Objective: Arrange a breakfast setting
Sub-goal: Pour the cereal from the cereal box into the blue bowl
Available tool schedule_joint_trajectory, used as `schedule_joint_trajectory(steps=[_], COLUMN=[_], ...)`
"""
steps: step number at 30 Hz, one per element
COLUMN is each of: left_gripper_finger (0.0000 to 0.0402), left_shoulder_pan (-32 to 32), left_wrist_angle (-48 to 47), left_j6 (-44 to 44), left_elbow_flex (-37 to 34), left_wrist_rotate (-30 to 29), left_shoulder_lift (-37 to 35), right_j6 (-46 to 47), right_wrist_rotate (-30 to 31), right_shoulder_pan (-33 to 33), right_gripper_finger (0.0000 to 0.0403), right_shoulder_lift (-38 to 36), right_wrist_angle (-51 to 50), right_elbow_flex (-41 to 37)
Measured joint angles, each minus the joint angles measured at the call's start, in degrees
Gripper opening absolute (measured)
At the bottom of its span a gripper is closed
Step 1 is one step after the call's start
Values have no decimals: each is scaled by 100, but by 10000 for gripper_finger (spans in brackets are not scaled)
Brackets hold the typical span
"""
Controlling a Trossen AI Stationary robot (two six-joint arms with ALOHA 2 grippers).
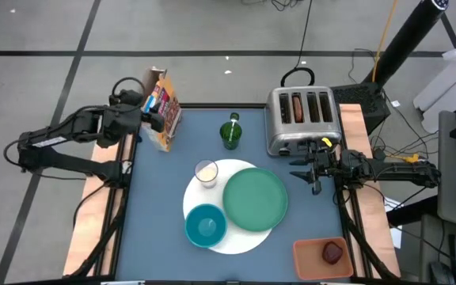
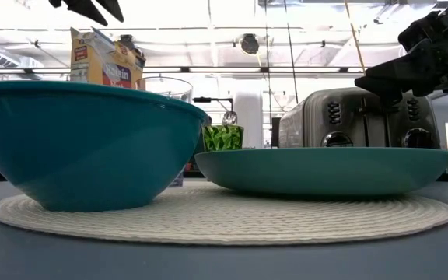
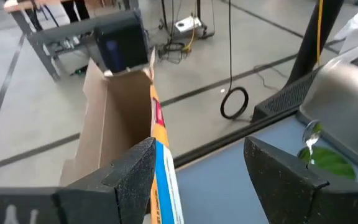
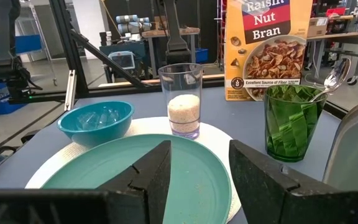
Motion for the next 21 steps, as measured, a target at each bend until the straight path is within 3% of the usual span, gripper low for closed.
schedule_joint_trajectory(steps=[21], left_gripper_finger=[250], left_shoulder_pan=[430], left_wrist_angle=[-1122], left_j6=[-604], left_elbow_flex=[-13], left_wrist_rotate=[624], left_shoulder_lift=[585], right_j6=[-2], right_wrist_rotate=[1], right_shoulder_pan=[0], right_gripper_finger=[155], right_shoulder_lift=[0], right_wrist_angle=[0], right_elbow_flex=[0])
